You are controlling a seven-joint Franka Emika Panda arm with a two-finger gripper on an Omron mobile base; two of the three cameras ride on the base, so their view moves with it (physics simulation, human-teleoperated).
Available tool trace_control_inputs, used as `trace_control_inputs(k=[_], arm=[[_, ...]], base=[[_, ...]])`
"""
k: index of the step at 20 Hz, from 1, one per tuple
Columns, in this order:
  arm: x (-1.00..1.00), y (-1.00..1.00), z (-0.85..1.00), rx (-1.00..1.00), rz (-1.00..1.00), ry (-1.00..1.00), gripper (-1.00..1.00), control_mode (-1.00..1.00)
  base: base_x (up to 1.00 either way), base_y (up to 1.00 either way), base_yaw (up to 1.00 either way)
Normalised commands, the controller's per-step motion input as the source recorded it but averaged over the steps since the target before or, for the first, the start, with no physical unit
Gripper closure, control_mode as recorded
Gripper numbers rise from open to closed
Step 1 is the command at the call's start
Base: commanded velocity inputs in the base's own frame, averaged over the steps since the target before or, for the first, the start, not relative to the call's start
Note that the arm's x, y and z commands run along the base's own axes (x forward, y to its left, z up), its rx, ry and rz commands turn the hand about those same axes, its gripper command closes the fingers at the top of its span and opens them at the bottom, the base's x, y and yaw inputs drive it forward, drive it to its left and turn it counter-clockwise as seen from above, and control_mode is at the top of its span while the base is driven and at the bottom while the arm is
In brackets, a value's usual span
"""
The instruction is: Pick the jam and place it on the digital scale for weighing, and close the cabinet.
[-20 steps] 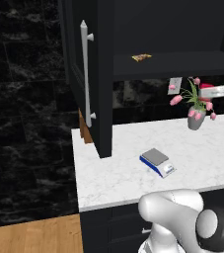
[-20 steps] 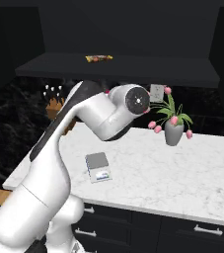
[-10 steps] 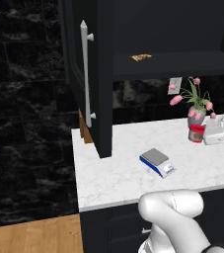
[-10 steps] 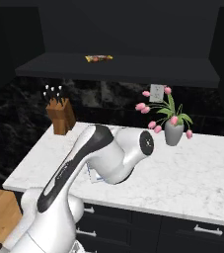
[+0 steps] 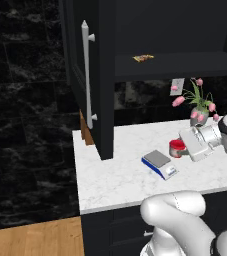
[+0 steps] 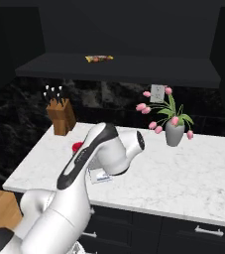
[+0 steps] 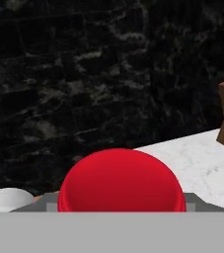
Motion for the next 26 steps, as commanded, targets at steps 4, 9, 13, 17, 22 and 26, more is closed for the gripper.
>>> trace_control_inputs(k=[4,9,13,17,22,26], arm=[[0.57,0.02,-0.42,0.00,0.21,-0.04,1.00,-1.00],[0.56,-0.05,-0.46,0.00,0.17,-0.04,1.00,-1.00],[0.61,-0.01,-0.46,0.00,0.08,-0.01,1.00,-1.00],[0.43,-0.27,-0.48,0.00,0.05,-0.01,1.00,-1.00],[0.32,-0.28,-0.43,0.00,0.02,0.00,1.00,-1.00],[0.33,0.00,-0.28,0.00,0.00,0.00,1.00,-1.00]], base=[[0.00,0.00,0.00],[0.00,0.00,0.00],[0.00,0.00,0.00],[0.00,0.00,0.00],[0.00,0.00,0.00],[0.00,0.00,0.00]])
